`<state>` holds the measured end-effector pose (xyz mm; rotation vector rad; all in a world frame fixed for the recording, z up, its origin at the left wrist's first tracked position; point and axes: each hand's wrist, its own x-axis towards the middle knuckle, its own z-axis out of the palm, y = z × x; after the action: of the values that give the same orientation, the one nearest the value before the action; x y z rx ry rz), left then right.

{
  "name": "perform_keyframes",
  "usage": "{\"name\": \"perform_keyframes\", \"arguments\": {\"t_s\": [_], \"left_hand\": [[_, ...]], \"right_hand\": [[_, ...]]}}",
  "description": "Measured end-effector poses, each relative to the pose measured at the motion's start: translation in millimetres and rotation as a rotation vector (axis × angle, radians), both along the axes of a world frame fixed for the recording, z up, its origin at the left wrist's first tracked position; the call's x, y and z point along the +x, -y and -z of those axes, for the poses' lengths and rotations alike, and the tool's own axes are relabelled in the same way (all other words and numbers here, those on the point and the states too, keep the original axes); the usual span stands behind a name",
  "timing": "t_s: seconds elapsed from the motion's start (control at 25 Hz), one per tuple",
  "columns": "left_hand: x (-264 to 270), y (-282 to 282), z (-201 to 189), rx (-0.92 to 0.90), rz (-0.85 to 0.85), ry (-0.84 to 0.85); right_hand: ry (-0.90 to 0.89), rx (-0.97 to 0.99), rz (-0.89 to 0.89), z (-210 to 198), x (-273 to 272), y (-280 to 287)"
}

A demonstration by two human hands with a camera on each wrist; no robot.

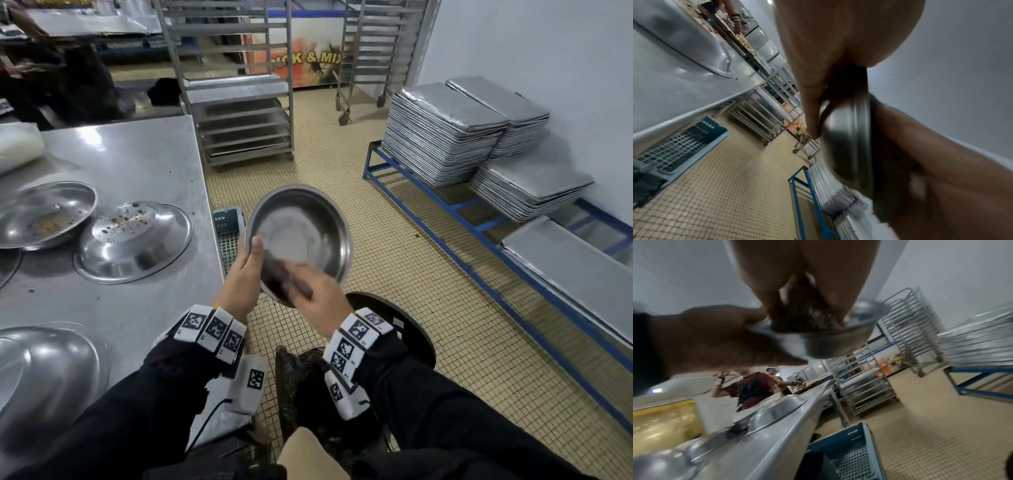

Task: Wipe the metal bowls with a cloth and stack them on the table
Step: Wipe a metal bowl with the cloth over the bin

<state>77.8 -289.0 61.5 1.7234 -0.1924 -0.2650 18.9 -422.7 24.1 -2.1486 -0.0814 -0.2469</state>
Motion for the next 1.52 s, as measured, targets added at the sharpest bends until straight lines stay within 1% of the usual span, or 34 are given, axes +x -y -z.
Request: {"name": "perform_keyframes", "arguments": {"t_s": [0.04,0.08,0.12,0.16,0.24,0.28,0.32,0.36,0.4,0.48,0.52,0.56,0.6,0.68,0.72,0.76,0.84,0.92,0.96,1.0,1.04,1.08,1.16,1.24,1.36,1.44,1.52], "left_hand": [[1.4,0.7,-1.3,-0.005,0.002,0.021],[2.9,0.4,-3.3,-0.018,0.010,0.010],[5.1,-0.9,-2.8,-0.024,0.021,-0.001],[7.9,-3.3,-0.4,-0.031,0.028,-0.028],[11.8,-9.2,6.5,-0.054,0.036,-0.045],[12.6,-11.2,9.7,-0.047,0.050,-0.038],[12.1,-11.3,10.8,-0.024,0.075,-0.035],[12.0,-11.7,14.0,0.001,0.098,-0.028],[11.1,-10.9,16.3,0.023,0.101,-0.021],[6.8,-8.1,16.8,0.028,0.066,-0.037],[5.2,-7.0,16.3,0.021,0.049,-0.056],[1.6,-4.3,12.0,0.015,0.041,-0.066],[-0.2,-1.8,9.6,0.014,0.032,-0.053],[-5.9,4.3,0.5,0.027,0.004,0.012],[-6.8,4.7,-4.5,0.037,0.006,0.031],[-5.0,3.5,-6.0,0.036,0.003,0.041],[2.7,-2.3,-3.2,0.039,0.006,0.003],[7.6,-11.9,2.5,0.061,0.055,-0.037],[8.6,-13.6,4.0,0.088,0.088,-0.057],[9.8,-15.3,7.5,0.112,0.113,-0.079],[6.2,-14.4,5.4,0.123,0.121,-0.104],[4.2,-13.7,5.2,0.120,0.114,-0.128],[-0.3,-14.1,3.7,0.104,0.108,-0.208],[-2.5,-20.3,3.3,0.114,0.147,-0.272],[-5.9,-27.0,1.5,0.100,0.205,-0.324],[-8.0,-27.1,-0.5,0.057,0.210,-0.347],[-8.6,-25.6,-1.6,0.012,0.190,-0.297]], "right_hand": [[-0.009,0.051,-0.101,4.1,-3.8,-7.7],[-0.013,0.052,-0.161,10.8,-5.1,-9.2],[-0.020,-0.003,-0.187,15.2,-5.4,-4.6],[-0.026,-0.131,-0.197,19.0,-3.8,5.2],[0.032,-0.481,-0.169,28.6,1.5,30.3],[0.066,-0.613,-0.135,33.8,4.5,41.9],[0.073,-0.680,-0.067,35.4,7.1,51.2],[0.045,-0.664,0.016,33.0,8.4,56.4],[-0.003,-0.544,0.102,26.9,7.5,57.7],[-0.084,-0.138,0.223,13.0,6.2,48.8],[-0.097,0.002,0.221,3.9,3.1,38.4],[-0.093,0.049,0.175,-1.4,-0.2,25.4],[-0.072,0.030,0.092,-4.5,-4.9,11.9],[-0.063,-0.082,-0.111,0.3,-13.9,-7.7],[-0.070,-0.167,-0.174,6.6,-16.4,-9.7],[-0.072,-0.265,-0.191,13.4,-15.8,-5.4],[-0.098,-0.500,-0.129,18.8,-13.1,12.8],[-0.200,-0.730,-0.018,22.7,-10.6,32.9],[-0.248,-0.793,0.036,23.6,-7.5,42.6],[-0.267,-0.802,0.084,22.2,-5.0,50.3],[-0.253,-0.754,0.117,20.4,-1.5,55.3],[-0.224,-0.662,0.135,15.1,1.4,57.6],[-0.201,-0.429,0.181,5.0,8.3,58.6],[-0.223,-0.240,0.255,-7.9,11.7,60.8],[-0.221,-0.038,0.310,-24.0,9.6,69.3],[-0.270,0.025,0.330,-25.4,6.4,70.7],[-0.283,0.108,0.395,-20.3,5.3,67.1]]}}
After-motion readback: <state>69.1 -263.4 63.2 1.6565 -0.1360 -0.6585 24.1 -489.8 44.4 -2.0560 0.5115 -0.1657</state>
